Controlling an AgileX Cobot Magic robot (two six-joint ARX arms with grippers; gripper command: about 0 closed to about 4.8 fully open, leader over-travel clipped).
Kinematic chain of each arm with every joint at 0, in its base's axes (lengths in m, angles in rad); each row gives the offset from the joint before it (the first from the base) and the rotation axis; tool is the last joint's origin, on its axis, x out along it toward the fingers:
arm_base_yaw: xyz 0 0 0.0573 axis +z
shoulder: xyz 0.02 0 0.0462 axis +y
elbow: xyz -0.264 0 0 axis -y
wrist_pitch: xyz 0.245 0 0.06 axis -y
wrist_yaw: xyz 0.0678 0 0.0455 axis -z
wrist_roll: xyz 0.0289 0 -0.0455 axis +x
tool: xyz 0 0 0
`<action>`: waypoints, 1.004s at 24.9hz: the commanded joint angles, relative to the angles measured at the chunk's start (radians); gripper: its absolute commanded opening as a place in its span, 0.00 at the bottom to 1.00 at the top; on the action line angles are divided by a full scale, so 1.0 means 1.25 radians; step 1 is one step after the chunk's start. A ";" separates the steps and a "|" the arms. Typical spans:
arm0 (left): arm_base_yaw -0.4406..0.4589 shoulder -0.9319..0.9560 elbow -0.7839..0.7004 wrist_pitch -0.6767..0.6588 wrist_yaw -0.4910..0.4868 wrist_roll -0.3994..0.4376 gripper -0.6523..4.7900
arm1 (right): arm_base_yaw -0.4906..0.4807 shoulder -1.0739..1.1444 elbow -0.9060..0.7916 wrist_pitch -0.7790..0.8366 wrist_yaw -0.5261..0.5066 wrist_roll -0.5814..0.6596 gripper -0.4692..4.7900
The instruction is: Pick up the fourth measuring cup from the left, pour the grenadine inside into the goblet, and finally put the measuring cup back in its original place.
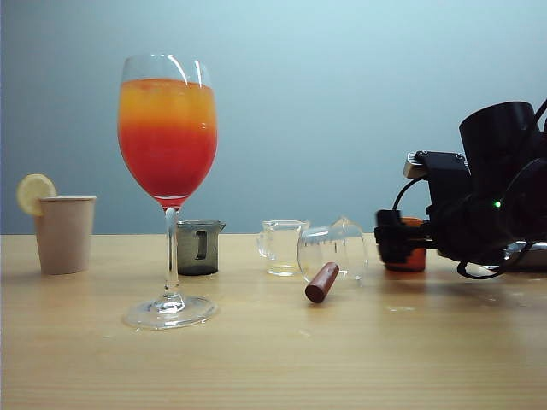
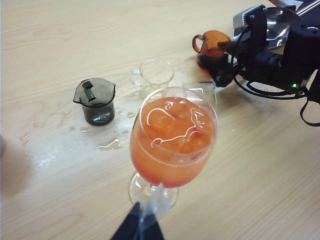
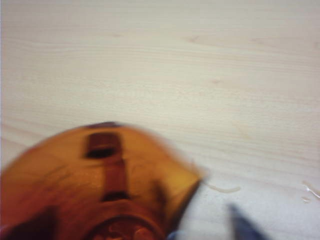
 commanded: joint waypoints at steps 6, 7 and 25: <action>0.000 -0.002 0.002 0.010 -0.001 0.000 0.11 | 0.000 -0.031 -0.005 0.011 -0.063 -0.043 1.00; 0.000 -0.002 0.002 0.010 -0.001 0.000 0.11 | 0.000 -0.050 -0.021 0.010 -0.063 -0.059 1.00; 0.000 -0.002 0.002 0.010 0.000 0.000 0.11 | 0.000 -0.768 -0.291 -0.475 -0.078 0.018 0.08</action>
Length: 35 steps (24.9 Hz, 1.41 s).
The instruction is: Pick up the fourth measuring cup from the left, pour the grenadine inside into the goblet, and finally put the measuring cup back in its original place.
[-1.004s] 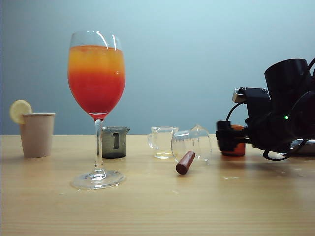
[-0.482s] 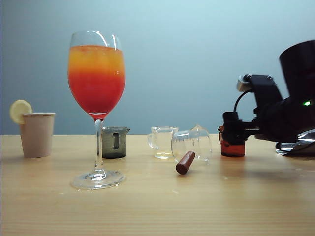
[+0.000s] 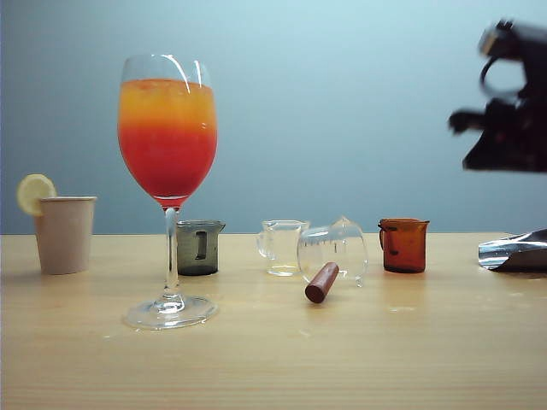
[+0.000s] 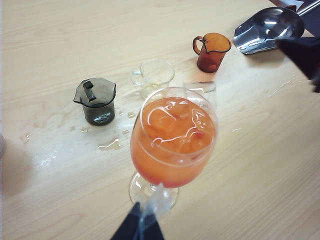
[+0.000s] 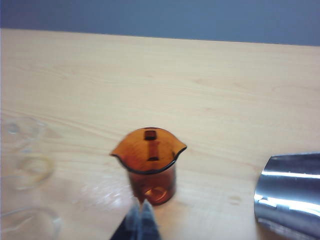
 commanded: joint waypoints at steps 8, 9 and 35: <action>0.000 -0.002 0.002 0.010 0.000 0.000 0.11 | 0.000 -0.655 0.002 -0.651 0.021 0.039 0.08; 0.000 -0.002 0.002 0.010 0.001 0.000 0.11 | -0.001 -0.723 0.002 -0.697 0.039 0.040 0.08; 0.418 -0.408 -0.243 0.009 0.075 0.000 0.11 | 0.000 -0.868 -0.040 -0.831 0.141 0.150 0.13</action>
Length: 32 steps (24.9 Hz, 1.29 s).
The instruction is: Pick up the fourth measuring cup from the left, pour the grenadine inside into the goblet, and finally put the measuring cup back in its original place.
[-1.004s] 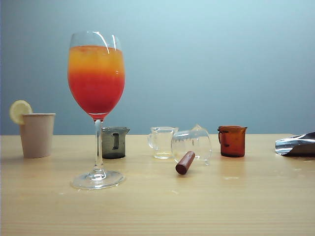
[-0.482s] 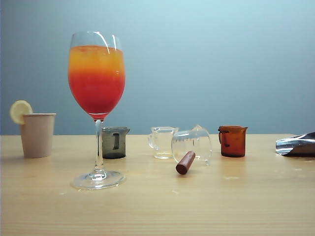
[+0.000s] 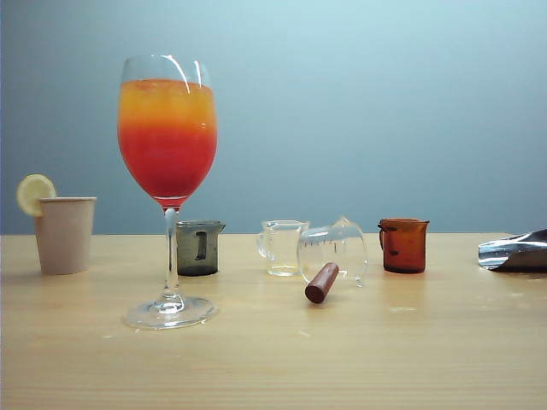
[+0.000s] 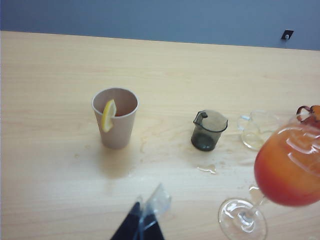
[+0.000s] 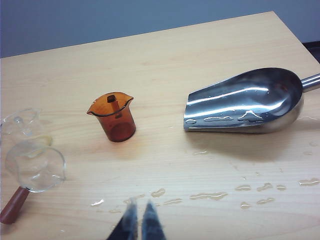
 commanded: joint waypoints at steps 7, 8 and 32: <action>0.007 -0.136 -0.220 0.115 -0.001 0.000 0.11 | -0.019 -0.018 0.003 0.005 -0.016 0.000 0.13; 0.007 -0.161 -0.266 0.115 -0.002 0.000 0.11 | -0.040 -0.029 0.002 0.004 -0.017 0.000 0.13; 0.006 -0.175 -0.458 0.252 0.024 0.003 0.11 | -0.192 -0.083 -0.226 0.199 -0.016 -0.003 0.13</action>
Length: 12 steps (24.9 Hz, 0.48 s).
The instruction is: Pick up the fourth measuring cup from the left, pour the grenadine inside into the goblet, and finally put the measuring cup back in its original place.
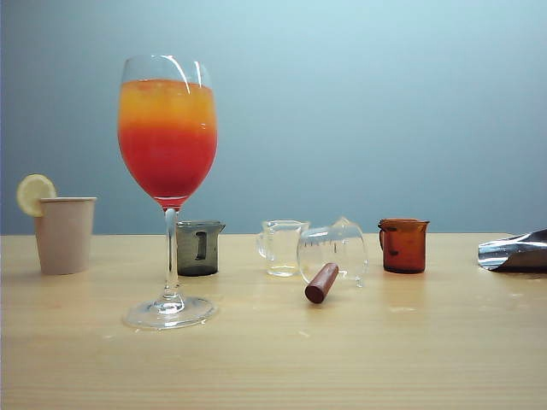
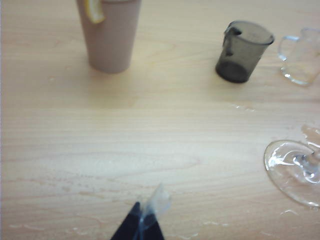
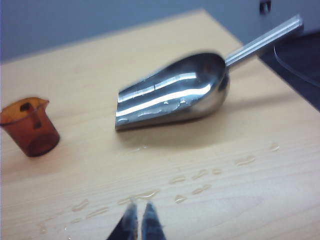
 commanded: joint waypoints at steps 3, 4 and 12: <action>-0.001 0.000 -0.046 0.187 0.006 0.002 0.11 | 0.000 0.002 -0.005 0.020 0.001 -0.002 0.13; -0.001 0.000 -0.052 0.212 0.002 0.001 0.11 | 0.001 0.002 -0.004 0.020 0.002 -0.002 0.13; -0.001 0.000 -0.053 0.222 0.001 0.000 0.11 | 0.001 0.002 -0.003 0.015 -0.001 -0.002 0.13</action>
